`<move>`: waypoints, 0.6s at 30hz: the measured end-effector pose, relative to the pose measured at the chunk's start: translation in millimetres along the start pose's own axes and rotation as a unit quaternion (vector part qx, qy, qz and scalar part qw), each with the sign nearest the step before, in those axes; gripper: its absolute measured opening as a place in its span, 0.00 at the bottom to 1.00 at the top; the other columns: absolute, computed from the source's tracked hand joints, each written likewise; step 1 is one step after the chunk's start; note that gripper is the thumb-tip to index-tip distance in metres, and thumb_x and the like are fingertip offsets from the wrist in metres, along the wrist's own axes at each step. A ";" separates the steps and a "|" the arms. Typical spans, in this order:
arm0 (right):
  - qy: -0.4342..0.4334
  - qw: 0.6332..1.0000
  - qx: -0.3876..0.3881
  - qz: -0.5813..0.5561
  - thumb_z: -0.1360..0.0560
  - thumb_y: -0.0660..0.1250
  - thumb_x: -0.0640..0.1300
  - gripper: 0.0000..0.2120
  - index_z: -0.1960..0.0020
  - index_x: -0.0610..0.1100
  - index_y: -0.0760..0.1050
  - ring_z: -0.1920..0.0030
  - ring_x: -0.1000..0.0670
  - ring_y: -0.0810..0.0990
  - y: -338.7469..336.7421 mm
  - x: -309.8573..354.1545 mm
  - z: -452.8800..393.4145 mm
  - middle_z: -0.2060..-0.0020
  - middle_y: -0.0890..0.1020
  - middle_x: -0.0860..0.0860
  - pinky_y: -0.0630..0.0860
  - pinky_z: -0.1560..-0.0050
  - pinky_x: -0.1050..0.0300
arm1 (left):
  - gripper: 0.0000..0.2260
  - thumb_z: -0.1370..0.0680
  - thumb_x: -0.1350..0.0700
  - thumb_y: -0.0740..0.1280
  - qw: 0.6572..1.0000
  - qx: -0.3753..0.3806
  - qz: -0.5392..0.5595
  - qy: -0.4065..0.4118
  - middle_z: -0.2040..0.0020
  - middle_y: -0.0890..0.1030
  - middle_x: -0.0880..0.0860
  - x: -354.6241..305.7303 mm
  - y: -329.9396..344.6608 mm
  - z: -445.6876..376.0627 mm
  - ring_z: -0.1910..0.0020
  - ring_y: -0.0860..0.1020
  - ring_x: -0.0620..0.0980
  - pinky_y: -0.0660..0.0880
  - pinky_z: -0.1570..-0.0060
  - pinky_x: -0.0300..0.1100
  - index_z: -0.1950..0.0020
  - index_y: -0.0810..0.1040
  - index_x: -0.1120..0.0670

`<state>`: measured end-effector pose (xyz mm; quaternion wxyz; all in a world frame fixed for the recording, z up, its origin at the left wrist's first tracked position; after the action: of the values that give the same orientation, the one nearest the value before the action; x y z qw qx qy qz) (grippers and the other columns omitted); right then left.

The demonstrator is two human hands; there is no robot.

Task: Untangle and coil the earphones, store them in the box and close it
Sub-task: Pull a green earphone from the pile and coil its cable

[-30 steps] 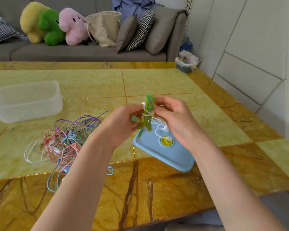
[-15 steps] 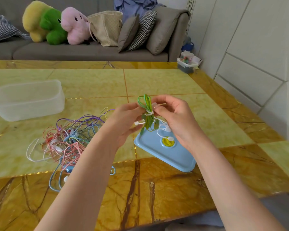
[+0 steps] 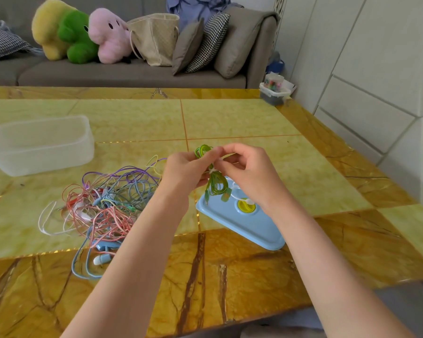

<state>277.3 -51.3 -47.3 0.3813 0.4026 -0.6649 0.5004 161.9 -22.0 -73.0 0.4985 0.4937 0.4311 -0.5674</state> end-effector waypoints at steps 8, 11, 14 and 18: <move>-0.016 0.999 -0.030 -0.024 0.27 0.69 0.36 0.08 0.59 0.48 0.78 0.56 0.49 0.81 -2.3 2.6 -0.3 0.58 0.83 0.48 0.78 0.50 0.54 | 0.07 0.25 0.56 0.69 0.999 -0.032 0.032 0.019 0.68 0.80 0.52 -4.4 -4.2 2.2 0.71 0.78 0.42 0.78 0.65 0.32 0.63 0.81 0.54; -0.024 0.999 -0.025 -0.029 0.27 0.69 0.36 0.06 0.58 0.47 0.77 0.60 0.52 0.80 -1.5 4.5 0.6 0.60 0.82 0.48 0.77 0.59 0.64 | 0.10 0.25 0.60 0.67 0.997 -0.063 0.045 0.009 0.75 0.78 0.48 -3.0 -11.3 1.0 0.76 0.77 0.41 0.77 0.69 0.32 0.66 0.79 0.55; -0.024 0.998 -0.039 -0.034 0.27 0.69 0.36 0.07 0.59 0.46 0.77 0.60 0.53 0.81 -3.2 3.4 0.8 0.61 0.82 0.49 0.77 0.59 0.66 | 0.10 0.24 0.62 0.65 0.997 -0.067 0.029 0.019 0.76 0.78 0.48 -5.3 -12.1 -1.0 0.76 0.77 0.41 0.77 0.69 0.33 0.66 0.78 0.57; 0.004 0.993 -0.067 -0.099 0.27 0.68 0.34 0.08 0.60 0.46 0.76 0.60 0.54 0.81 -9.4 -4.2 -0.7 0.62 0.82 0.49 0.78 0.55 0.62 | 0.10 0.23 0.62 0.63 0.999 -0.029 0.036 0.020 0.73 0.80 0.48 -7.6 -4.7 0.3 0.73 0.79 0.41 0.78 0.68 0.32 0.63 0.79 0.57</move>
<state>287.6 -51.6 -47.5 0.4575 0.4378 -0.6523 0.4165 157.3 -20.7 -65.5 0.5242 0.5052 0.4394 -0.5263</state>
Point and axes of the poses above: each hand's wrist, its own z-axis away from the middle knuckle, its own y-axis out of the palm, x = y × z, the point moved 7 cm from there along -z, towards the middle knuckle
